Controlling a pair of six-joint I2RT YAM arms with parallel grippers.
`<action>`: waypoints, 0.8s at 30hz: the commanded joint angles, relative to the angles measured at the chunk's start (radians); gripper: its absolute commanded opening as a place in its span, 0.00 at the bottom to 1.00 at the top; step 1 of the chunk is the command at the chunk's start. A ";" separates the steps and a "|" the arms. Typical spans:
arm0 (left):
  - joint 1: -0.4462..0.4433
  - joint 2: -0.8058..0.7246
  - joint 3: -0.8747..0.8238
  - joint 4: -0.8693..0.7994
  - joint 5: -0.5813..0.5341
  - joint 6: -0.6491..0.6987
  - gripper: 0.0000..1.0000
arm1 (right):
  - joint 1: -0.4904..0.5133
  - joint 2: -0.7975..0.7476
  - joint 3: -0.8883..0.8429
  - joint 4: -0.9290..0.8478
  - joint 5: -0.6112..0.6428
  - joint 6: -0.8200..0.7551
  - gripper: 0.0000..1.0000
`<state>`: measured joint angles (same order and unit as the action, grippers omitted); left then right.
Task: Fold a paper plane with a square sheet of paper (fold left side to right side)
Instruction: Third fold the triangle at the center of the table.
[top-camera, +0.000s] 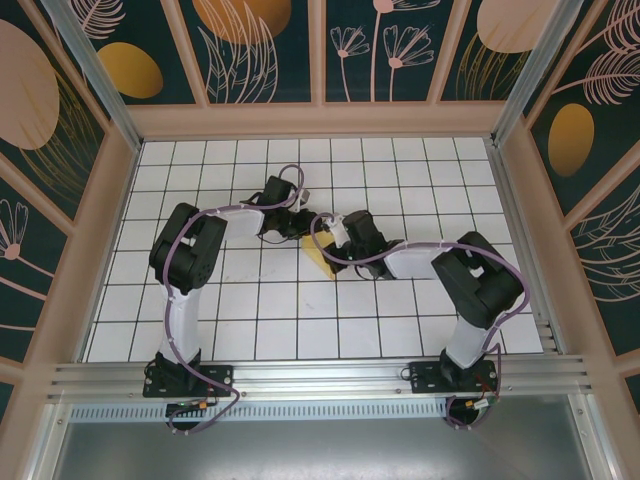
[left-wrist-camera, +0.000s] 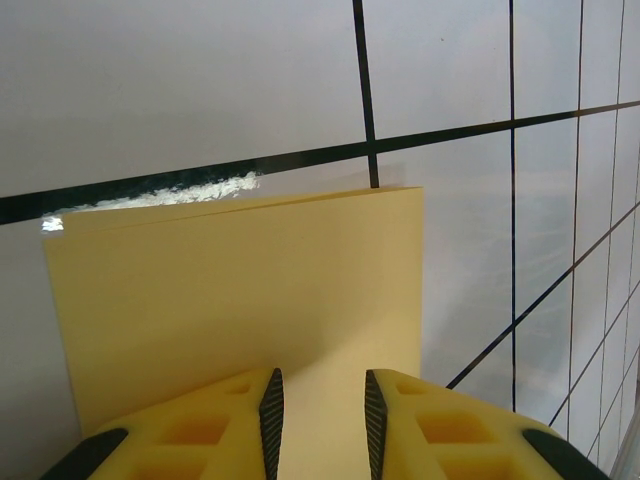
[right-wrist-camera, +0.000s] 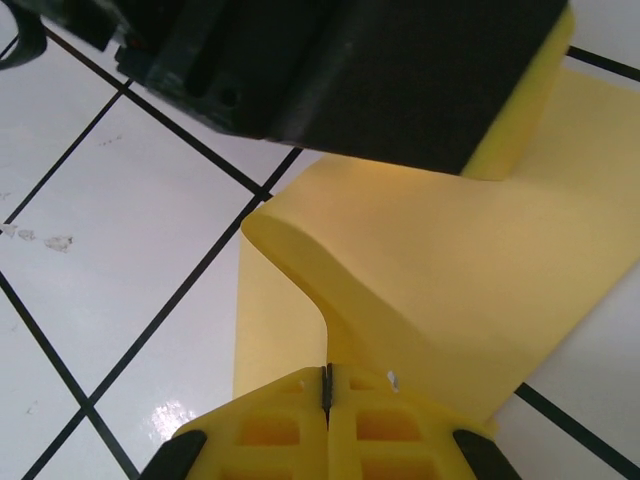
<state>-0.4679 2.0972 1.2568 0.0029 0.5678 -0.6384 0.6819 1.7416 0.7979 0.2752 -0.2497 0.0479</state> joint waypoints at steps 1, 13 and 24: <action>-0.017 0.052 -0.008 -0.047 -0.023 0.015 0.31 | -0.019 0.007 0.011 -0.014 -0.059 0.039 0.00; -0.018 0.053 -0.013 -0.044 -0.029 0.013 0.30 | -0.048 0.040 0.027 -0.047 -0.063 0.084 0.00; -0.020 0.055 -0.011 -0.045 -0.028 0.011 0.30 | -0.068 0.079 0.058 -0.071 -0.081 0.088 0.00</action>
<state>-0.4706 2.0975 1.2564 0.0032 0.5629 -0.6384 0.6231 1.8095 0.8261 0.2226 -0.3126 0.1314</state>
